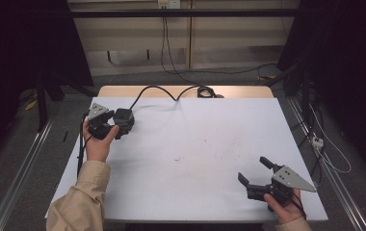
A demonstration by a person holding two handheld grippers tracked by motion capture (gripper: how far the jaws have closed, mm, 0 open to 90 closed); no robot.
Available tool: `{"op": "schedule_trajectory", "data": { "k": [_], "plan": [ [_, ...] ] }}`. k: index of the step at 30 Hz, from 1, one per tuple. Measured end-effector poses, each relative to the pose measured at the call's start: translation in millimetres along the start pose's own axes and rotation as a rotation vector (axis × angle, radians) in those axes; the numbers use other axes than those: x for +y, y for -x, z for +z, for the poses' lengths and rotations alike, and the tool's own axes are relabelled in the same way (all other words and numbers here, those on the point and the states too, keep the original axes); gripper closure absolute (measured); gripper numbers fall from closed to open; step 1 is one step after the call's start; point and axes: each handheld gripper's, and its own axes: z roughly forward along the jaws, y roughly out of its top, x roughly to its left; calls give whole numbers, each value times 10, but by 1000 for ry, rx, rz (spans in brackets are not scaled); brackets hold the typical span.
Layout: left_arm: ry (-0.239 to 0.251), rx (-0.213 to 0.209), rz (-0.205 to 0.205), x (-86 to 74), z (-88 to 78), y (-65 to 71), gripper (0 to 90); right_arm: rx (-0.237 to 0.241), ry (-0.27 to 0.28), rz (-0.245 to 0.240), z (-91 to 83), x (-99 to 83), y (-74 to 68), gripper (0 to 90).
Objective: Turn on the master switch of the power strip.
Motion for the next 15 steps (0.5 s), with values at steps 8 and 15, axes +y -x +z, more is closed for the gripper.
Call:
{"op": "schedule_trajectory", "data": {
  "k": [8, 15],
  "plan": [
    [-7, 12, -8, -13, 33, -30, 185, 0, 1, 0, -1, 0, 2, 31],
    [-19, 21, 6, 13, 51, -60, 257, -1, 0, -3, -2, -1, 8, 32]
  ]
}}
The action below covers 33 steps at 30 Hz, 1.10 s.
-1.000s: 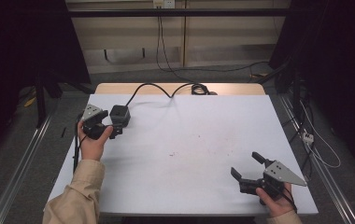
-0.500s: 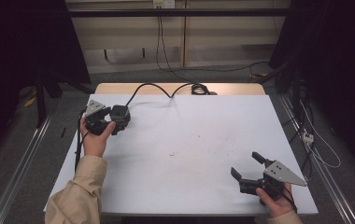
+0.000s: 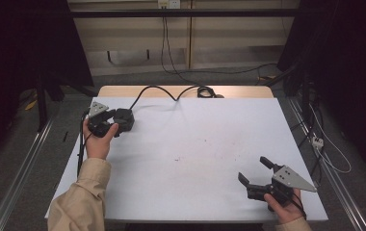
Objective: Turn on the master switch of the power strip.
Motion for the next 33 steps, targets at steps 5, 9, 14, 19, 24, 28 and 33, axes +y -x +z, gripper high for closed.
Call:
{"op": "schedule_trajectory", "data": {
  "k": [5, 9, 14, 19, 24, 28, 33],
  "plan": [
    [6, 1, -10, 41, 18, -2, 295, 1, 1, -2, -2, 2, -2, 31],
    [-4, -10, -15, 54, 36, -17, 348, 3, 2, -2, -4, 2, -1, 32],
    [-11, 2, -18, 42, 62, -30, 376, 4, 3, -3, -5, 2, 2, 32],
    [-24, 4, -9, 36, 80, -42, 418, 2, 4, -2, -4, 3, 3, 32],
    [-40, 8, -5, 20, 103, -61, 457, 1, 3, -1, -5, 2, 4, 32],
    [-38, 26, -5, 15, 110, -79, 491, 0, 4, -1, -6, 2, 7, 32],
    [-34, 37, -15, 17, 103, -110, 532, -2, 6, 5, -7, 3, 7, 32]
  ]
}}
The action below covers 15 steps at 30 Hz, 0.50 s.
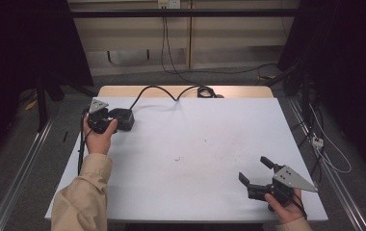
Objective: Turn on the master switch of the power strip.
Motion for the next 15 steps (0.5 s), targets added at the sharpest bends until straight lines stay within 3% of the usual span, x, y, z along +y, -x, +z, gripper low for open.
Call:
{"op": "schedule_trajectory", "data": {
  "k": [10, 15],
  "plan": [
    [-32, 14, -19, -23, 25, -67, 637, 1, -2, -6, 0, -1, 1, 32],
    [-37, 22, -10, -6, 35, -75, 668, 1, -2, -5, 0, -3, 4, 32]
  ]
}}
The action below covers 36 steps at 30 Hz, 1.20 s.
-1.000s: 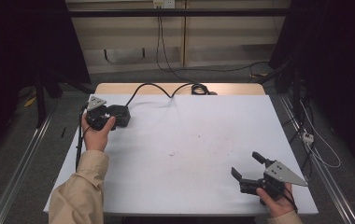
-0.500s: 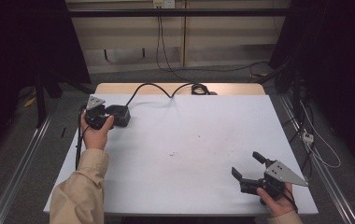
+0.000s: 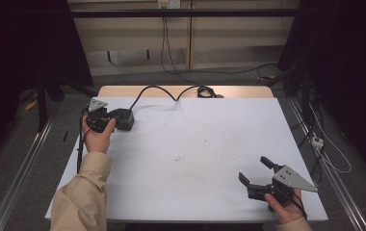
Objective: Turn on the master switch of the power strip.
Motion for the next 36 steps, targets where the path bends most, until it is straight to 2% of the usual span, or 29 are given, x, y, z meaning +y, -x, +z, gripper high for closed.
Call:
{"op": "schedule_trajectory", "data": {
  "k": [7, 12, 18, 26, 30, 36],
  "plan": [
    [-14, -11, 25, 52, 21, -3, 724, 1, 0, -4, -1, 3, -4, 32],
    [-2, -17, 25, 98, 31, 2, 751, 2, 1, -2, -3, 0, 2, 32],
    [-11, -29, 34, 141, 43, 7, 770, 4, -1, -3, -2, 0, 1, 32],
    [-25, -29, 26, 172, 70, -12, 817, 4, 0, -1, 0, 2, -1, 32],
    [-30, -27, 9, 160, 93, -30, 828, 4, 1, -2, -1, 3, -1, 33],
    [-60, -24, 16, 155, 127, -60, 854, 3, 4, 1, -2, 3, 1, 33]
  ]
}}
